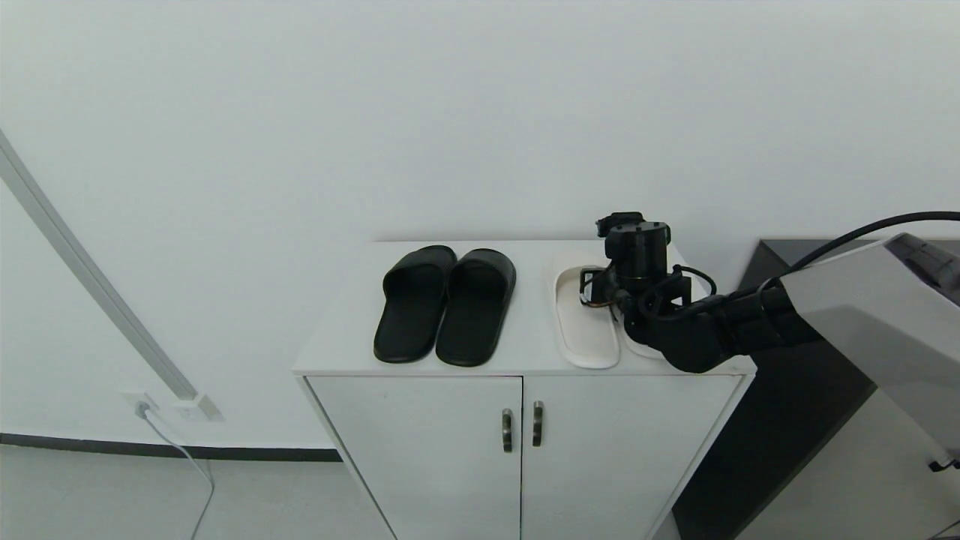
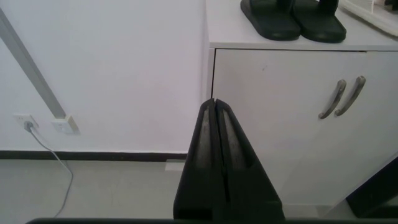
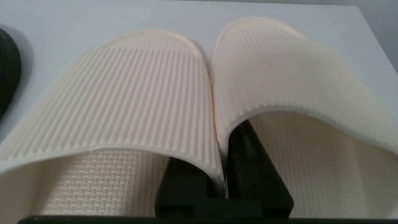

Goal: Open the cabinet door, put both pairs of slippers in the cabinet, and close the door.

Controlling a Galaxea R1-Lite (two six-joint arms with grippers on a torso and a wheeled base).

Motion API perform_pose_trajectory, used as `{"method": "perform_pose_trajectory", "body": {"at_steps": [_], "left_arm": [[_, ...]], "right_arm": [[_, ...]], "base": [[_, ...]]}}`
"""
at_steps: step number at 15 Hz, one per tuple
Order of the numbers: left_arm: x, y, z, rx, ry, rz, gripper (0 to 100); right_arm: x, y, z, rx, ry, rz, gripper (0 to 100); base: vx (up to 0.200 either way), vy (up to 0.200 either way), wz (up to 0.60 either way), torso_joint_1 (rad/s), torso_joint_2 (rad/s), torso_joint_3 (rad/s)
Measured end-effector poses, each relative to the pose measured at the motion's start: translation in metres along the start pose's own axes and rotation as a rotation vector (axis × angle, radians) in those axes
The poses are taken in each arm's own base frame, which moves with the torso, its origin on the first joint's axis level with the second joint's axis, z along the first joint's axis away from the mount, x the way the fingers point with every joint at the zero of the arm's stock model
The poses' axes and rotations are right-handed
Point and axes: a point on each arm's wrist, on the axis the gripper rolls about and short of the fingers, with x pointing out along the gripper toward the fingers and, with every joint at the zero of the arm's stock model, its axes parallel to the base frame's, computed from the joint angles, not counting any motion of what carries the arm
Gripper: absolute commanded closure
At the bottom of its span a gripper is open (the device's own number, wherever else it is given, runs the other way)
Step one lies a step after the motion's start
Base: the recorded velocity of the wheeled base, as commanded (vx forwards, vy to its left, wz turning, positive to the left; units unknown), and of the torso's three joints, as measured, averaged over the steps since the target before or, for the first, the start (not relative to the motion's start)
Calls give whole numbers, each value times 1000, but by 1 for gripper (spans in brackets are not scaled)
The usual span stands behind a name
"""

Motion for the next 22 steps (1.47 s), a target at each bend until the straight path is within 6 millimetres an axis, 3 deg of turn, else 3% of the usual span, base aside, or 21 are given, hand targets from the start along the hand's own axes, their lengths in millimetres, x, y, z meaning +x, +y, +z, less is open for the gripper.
{"method": "perform_pose_trajectory", "body": {"at_steps": [4,9,14,17,22], "left_arm": [[0,0,0,-1,0,0,100],[0,0,0,-1,0,0,100],[0,0,0,0,0,-2,100],[0,0,0,0,0,-2,100],[0,0,0,1,0,-3,100]], "right_arm": [[-34,2,9,-17,7,41,100],[-119,6,6,-66,55,192,100],[-199,-24,-5,-97,119,447,100],[-219,-38,-2,-80,110,509,100],[-225,-42,-2,-80,106,519,100]], "base": [[0,0,0,0,0,0],[0,0,0,0,0,0],[0,0,0,0,0,0],[0,0,0,0,0,0],[-160,0,0,1,1,3]]}}
